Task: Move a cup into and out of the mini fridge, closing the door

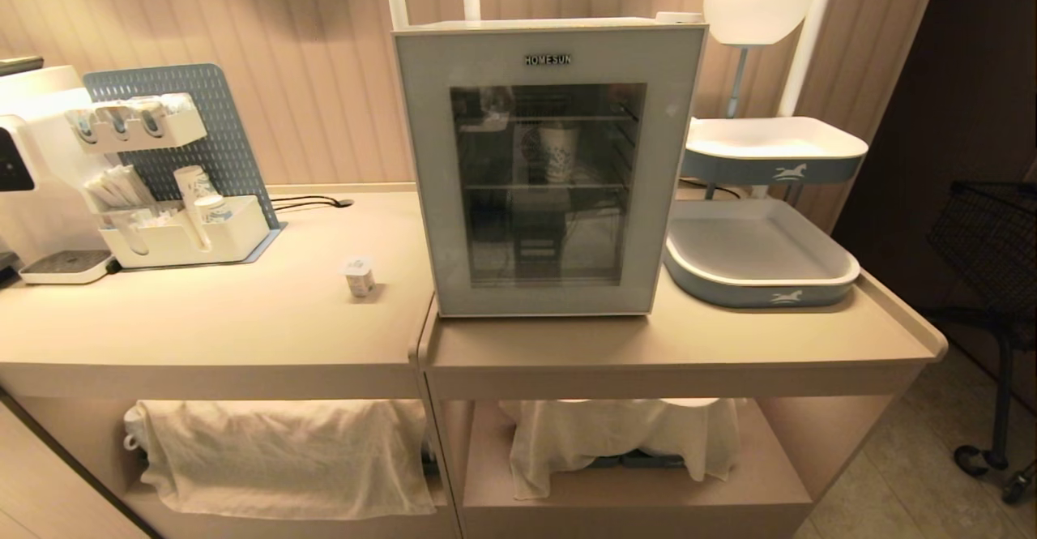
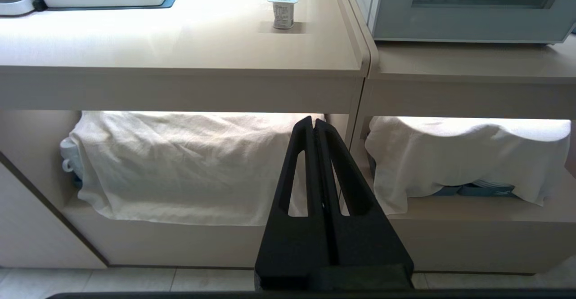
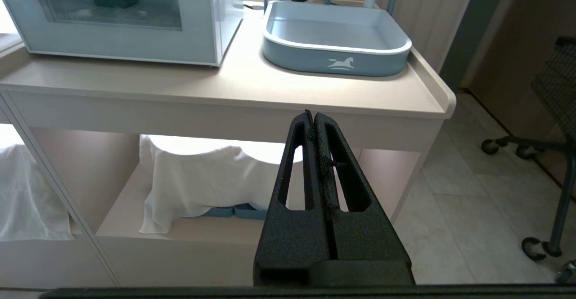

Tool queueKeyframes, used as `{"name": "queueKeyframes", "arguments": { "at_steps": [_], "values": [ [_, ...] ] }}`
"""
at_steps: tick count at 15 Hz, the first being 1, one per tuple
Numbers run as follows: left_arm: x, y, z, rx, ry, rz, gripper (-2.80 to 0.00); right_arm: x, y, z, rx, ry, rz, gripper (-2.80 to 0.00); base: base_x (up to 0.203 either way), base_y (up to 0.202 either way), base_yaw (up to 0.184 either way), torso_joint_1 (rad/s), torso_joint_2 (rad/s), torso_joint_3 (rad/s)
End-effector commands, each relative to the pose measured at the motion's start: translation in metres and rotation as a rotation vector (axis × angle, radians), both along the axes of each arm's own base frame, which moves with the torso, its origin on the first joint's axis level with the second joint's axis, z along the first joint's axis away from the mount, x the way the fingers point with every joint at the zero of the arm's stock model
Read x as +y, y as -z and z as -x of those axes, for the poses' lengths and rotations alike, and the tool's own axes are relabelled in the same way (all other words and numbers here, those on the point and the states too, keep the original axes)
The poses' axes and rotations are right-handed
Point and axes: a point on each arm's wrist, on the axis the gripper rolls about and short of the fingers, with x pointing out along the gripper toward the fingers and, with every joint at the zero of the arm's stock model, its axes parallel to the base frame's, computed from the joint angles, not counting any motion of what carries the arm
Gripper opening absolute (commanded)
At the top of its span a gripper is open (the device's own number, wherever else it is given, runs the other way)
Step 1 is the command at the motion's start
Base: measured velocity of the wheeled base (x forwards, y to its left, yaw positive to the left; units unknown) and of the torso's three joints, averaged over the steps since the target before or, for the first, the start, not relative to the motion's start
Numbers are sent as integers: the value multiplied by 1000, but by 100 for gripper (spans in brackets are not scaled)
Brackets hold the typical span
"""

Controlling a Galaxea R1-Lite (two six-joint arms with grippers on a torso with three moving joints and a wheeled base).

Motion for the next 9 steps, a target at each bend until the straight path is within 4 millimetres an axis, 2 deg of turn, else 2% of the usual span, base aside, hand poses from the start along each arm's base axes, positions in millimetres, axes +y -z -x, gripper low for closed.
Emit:
{"name": "queueKeyframes", "arguments": {
  "at_steps": [1, 9],
  "values": [
    [0, 0, 0, -2, 1, -6, -280, 0, 0, 0, 1, -3, 0, -280, 0, 0, 0, 0, 0, 0],
    [0, 0, 0, 0, 1, -8, -280, 0, 0, 0, 6, 0, -80, -280, 0, 0, 0, 0, 0, 0]
  ]
}}
